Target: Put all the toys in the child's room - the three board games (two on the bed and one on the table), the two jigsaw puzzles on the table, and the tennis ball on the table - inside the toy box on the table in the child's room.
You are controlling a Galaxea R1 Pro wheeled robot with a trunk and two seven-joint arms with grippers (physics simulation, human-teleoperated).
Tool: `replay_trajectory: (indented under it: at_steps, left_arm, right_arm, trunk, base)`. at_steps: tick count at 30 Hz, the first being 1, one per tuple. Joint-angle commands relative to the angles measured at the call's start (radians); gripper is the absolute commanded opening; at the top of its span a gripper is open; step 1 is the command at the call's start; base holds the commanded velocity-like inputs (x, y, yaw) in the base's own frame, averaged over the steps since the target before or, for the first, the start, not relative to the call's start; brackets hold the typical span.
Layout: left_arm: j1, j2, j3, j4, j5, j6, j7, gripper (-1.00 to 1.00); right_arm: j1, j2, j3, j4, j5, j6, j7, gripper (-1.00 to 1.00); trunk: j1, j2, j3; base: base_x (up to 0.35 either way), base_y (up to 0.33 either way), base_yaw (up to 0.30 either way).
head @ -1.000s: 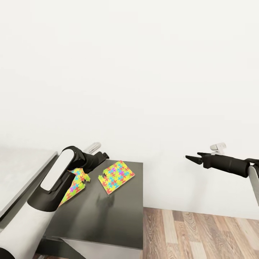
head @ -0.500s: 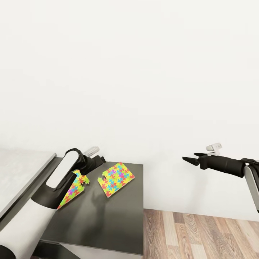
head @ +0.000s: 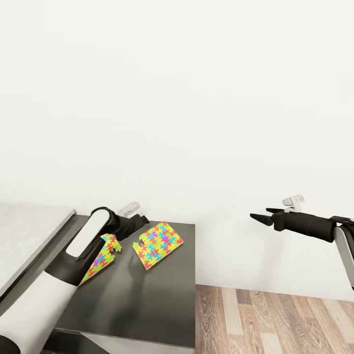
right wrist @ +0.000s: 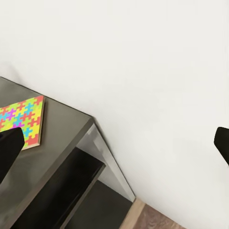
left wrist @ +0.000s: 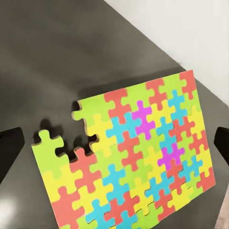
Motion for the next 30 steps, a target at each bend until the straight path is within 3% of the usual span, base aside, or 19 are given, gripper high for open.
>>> replay_trajectory:
  at_steps: [1, 9, 16, 18, 19, 22, 23, 30]
  left_arm:
    - [-0.001, 0.001, -0.001, 0.000, 0.006, 0.002, 0.006, 1.00]
    - [0.002, 0.005, 0.000, 0.009, 0.005, 0.002, 0.003, 1.00]
    - [-0.004, 0.005, 0.001, 0.117, -0.006, 0.002, -0.041, 1.00]
    - [-0.005, 0.000, 0.001, 0.142, -0.061, 0.002, -0.061, 1.00]
    - [-0.006, -0.006, 0.001, 0.151, -0.115, 0.002, -0.079, 1.00]
    - [-0.006, -0.008, 0.001, 0.156, -0.155, 0.002, -0.111, 1.00]
    - [-0.006, -0.009, 0.000, 0.162, -0.177, 0.003, -0.150, 1.00]
    - [-0.006, -0.011, 0.000, 0.188, -0.196, 0.002, -0.201, 1.00]
  right_arm:
    - [-0.001, 0.000, -0.001, 0.000, -0.004, 0.006, 0.001, 1.00]
    - [-0.001, 0.000, -0.001, 0.000, -0.004, 0.006, 0.001, 1.00]
    - [-0.001, 0.000, -0.001, 0.000, -0.004, 0.009, 0.001, 1.00]
    - [-0.001, 0.000, 0.000, 0.000, -0.004, 0.009, 0.001, 1.00]
    - [-0.001, 0.000, 0.000, 0.000, -0.004, 0.009, 0.001, 1.00]
    - [-0.001, 0.000, 0.000, 0.000, -0.004, 0.009, 0.002, 1.00]
    - [-0.001, 0.000, 0.000, 0.000, -0.004, 0.009, 0.002, 1.00]
    - [-0.001, 0.000, -0.001, 0.000, -0.004, 0.011, 0.003, 1.00]
  trunk:
    - [0.000, -0.001, -0.001]
    - [0.000, -0.001, -0.001]
    - [0.000, -0.001, -0.001]
    - [0.000, -0.001, -0.001]
    - [0.000, -0.001, -0.001]
    - [0.000, -0.001, -0.001]
    - [0.000, -0.001, -0.001]
    - [0.000, -0.001, -0.001]
  base:
    - [0.063, 0.000, -0.006]
    - [0.168, 0.000, -0.002]
    - [0.035, 0.000, 0.000]
    - [0.007, 0.000, 0.000]
    - [0.003, 0.000, 0.000]
    - [0.002, 0.000, 0.000]
    - [0.000, 0.000, 0.000]
    - [0.000, 0.000, 0.000]
